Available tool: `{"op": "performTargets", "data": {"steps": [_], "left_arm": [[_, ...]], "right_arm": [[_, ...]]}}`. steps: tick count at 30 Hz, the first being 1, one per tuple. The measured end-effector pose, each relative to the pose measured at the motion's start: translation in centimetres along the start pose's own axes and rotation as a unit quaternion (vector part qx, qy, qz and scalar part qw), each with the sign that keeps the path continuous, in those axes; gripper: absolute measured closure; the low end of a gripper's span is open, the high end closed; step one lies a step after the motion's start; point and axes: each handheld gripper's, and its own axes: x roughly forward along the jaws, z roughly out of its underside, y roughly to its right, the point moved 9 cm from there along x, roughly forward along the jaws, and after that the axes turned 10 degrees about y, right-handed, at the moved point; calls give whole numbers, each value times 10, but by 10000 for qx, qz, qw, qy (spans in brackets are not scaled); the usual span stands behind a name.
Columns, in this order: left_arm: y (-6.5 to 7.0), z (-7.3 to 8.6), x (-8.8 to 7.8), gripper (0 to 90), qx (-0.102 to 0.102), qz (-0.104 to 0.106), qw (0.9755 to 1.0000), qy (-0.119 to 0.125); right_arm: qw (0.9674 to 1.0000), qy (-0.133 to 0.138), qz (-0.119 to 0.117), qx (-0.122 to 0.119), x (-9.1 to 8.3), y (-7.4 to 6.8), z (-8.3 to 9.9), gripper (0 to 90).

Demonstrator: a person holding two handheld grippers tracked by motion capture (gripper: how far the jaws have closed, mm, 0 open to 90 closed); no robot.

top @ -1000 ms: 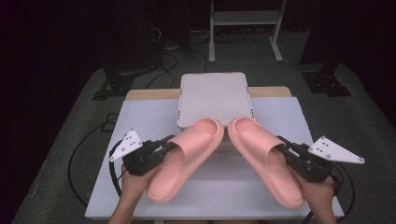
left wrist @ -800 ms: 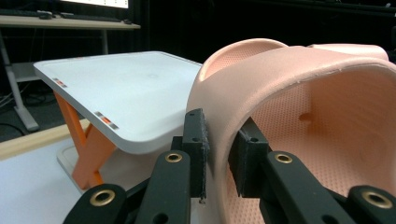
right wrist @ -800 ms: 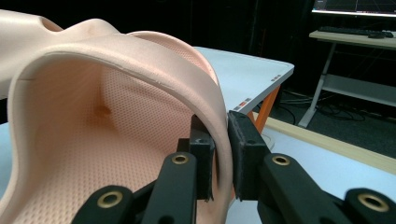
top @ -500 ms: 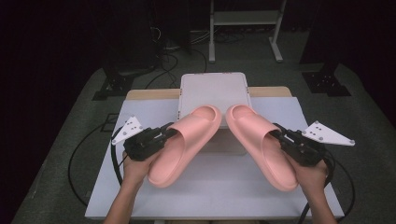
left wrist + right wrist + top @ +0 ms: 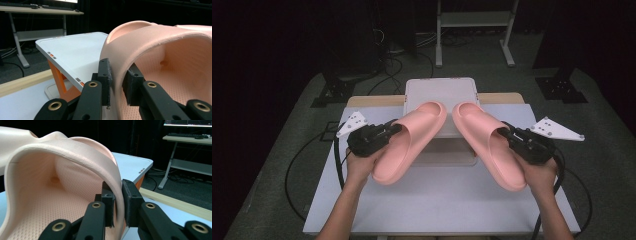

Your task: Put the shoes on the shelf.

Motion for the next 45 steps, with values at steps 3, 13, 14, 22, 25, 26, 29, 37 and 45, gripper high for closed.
{"op": "performTargets", "data": {"steps": [3,13,14,22,25,26,29,37,45], "left_arm": [[-4,-2,3,776,16,-41,10000,-23],[-14,-6,14,776,35,-119,9999,-99],[-15,-6,15,776,34,-136,9999,-98],[-24,-8,24,775,-14,-233,9996,-173],[-27,-10,27,775,-29,-266,9994,-196],[-28,-10,29,774,-33,-283,9994,-214],[-31,-11,33,774,-52,-314,9992,-252],[-38,-15,44,773,-47,-405,9988,-270],[-47,-17,53,768,-110,-511,9983,-275]], "right_arm": [[10000,-16,-19,-13,8,0,-3,800],[10000,-91,33,-14,26,0,-7,799],[9999,-84,48,-27,28,1,-8,799],[9998,-143,132,-47,40,7,-11,798],[9997,-172,168,-38,45,10,-12,798],[9997,-172,175,-18,46,10,-12,797],[9996,-195,201,-21,50,13,-13,795],[9993,-217,291,6,60,21,-17,794],[9990,-256,369,62,73,27,-18,791]]}}
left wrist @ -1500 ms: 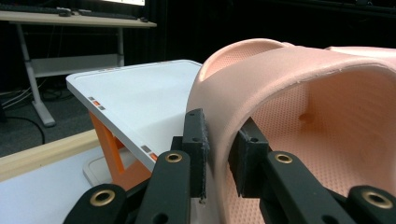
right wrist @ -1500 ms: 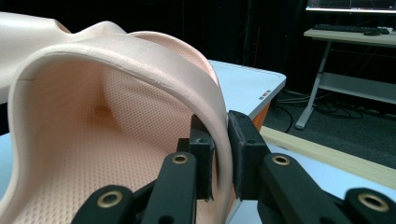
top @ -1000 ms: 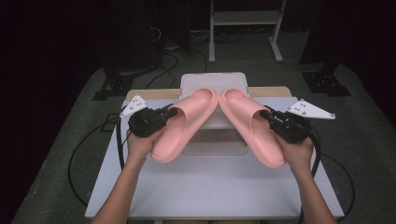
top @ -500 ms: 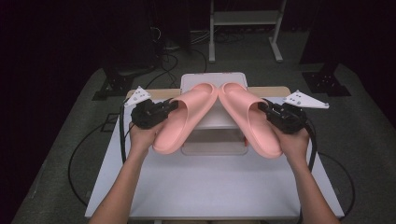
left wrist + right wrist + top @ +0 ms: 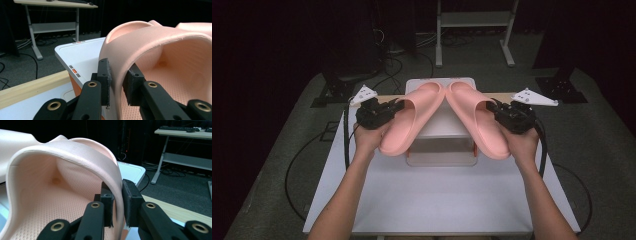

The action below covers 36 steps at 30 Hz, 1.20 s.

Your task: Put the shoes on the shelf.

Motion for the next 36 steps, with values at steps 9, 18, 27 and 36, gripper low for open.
{"op": "performTargets", "data": {"steps": [9,18,27,36], "left_arm": [[-10,1,8,759,-112,-96,9999,-83],[-17,0,17,752,-198,-211,9995,-141],[-22,2,25,746,-270,-332,9989,-208],[-24,3,32,718,-336,-410,9982,-294]], "right_arm": [[10000,-71,62,19,14,3,0,788],[9998,-127,136,105,27,7,0,785],[9995,-193,188,157,36,11,-1,779],[9991,-291,251,196,44,14,-1,765]]}}
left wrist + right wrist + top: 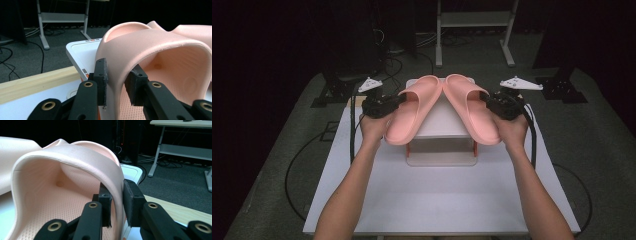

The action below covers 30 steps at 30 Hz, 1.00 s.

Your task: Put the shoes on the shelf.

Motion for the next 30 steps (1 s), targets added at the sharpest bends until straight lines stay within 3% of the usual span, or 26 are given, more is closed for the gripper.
{"op": "performTargets", "data": {"steps": [30], "left_arm": [[4,-7,12,654,-260,-171,9995,38]], "right_arm": [[9999,-87,85,54,13,-3,-4,744]]}}
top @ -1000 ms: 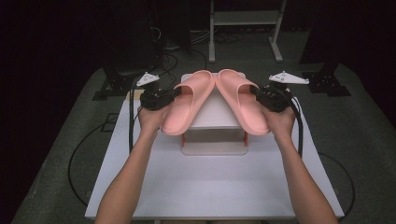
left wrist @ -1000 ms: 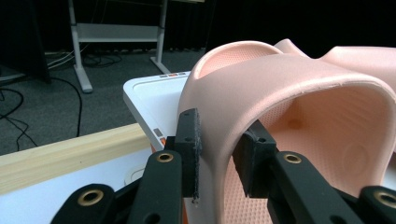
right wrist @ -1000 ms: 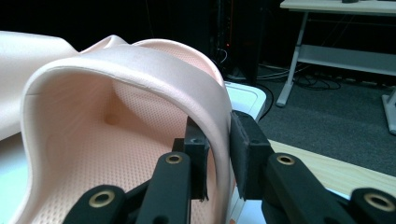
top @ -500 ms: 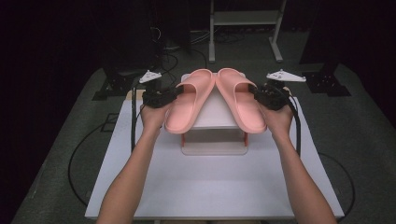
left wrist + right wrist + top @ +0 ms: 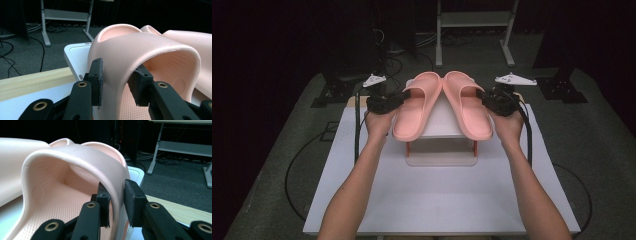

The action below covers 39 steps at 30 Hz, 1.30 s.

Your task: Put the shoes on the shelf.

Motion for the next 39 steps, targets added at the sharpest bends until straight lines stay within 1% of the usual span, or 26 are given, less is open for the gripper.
{"op": "performTargets", "data": {"steps": [4,5,11,14,15,17,24,26,34,39], "left_arm": [[0,0,0,646,0,-12,10000,-3],[0,0,0,644,-39,-9,10000,7],[1,-1,2,633,-59,-29,10000,15],[2,-1,2,626,-104,-5,9999,32],[3,-1,3,620,-141,13,9999,34],[4,-1,4,616,-111,10,9999,7],[6,1,8,591,-169,69,9998,2],[6,1,8,589,-157,62,9999,0],[4,4,13,585,-221,50,9997,-43],[4,4,17,583,-262,51,9996,-13]], "right_arm": [[10000,-4,12,-36,1,-1,0,743],[10000,1,6,-25,2,-1,0,743],[10000,-6,35,24,3,-2,0,738],[10000,7,47,28,4,-2,0,738],[10000,23,52,64,5,-1,0,734],[10000,11,79,53,5,-1,0,732],[9999,-26,122,59,8,-1,0,717],[9999,-29,120,57,9,-1,1,715],[9998,-64,156,50,13,-3,1,705],[9998,-75,192,69,16,-3,1,703]]}}
